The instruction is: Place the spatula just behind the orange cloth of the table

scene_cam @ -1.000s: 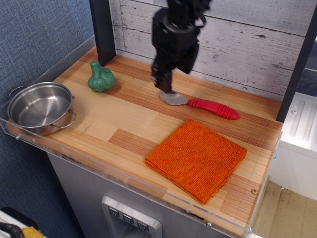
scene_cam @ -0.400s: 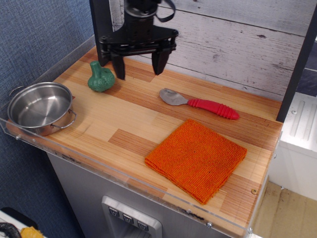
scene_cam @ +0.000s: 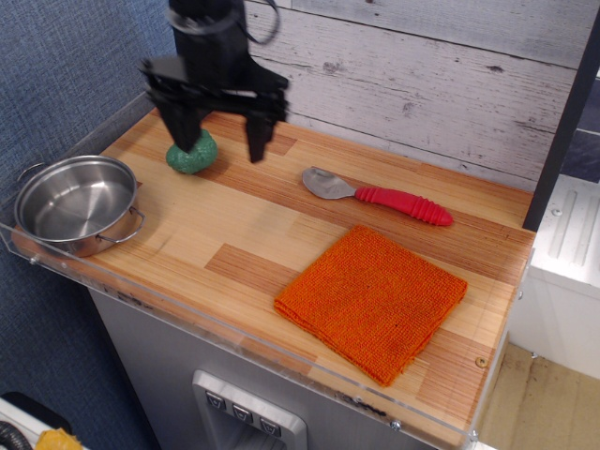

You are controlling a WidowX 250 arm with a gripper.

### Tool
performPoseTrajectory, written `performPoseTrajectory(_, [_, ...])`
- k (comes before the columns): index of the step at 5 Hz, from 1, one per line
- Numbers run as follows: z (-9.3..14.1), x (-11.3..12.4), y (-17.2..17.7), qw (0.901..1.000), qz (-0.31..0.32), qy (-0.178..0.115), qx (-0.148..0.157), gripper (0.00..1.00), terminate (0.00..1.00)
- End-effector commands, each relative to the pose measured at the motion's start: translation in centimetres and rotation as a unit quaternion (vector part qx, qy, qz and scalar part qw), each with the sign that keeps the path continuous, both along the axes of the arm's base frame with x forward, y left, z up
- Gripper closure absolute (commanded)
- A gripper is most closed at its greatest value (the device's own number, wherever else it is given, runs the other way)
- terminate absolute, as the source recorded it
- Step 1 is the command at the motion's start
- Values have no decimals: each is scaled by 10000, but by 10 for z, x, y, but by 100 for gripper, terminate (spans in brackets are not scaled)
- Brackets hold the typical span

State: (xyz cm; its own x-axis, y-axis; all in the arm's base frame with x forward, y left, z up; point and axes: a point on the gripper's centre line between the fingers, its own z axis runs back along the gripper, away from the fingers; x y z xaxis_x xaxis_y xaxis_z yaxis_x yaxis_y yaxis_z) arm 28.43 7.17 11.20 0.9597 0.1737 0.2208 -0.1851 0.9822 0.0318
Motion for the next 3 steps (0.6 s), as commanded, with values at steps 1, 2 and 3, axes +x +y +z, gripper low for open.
performPoseTrajectory(1, [49, -43, 2, 9997, -212, 5, -113, 0, 0])
performPoseTrajectory(2, [49, -43, 2, 9997, -212, 5, -113, 0, 0])
performPoseTrajectory(3, [49, -43, 2, 9997, -212, 5, -113, 0, 100])
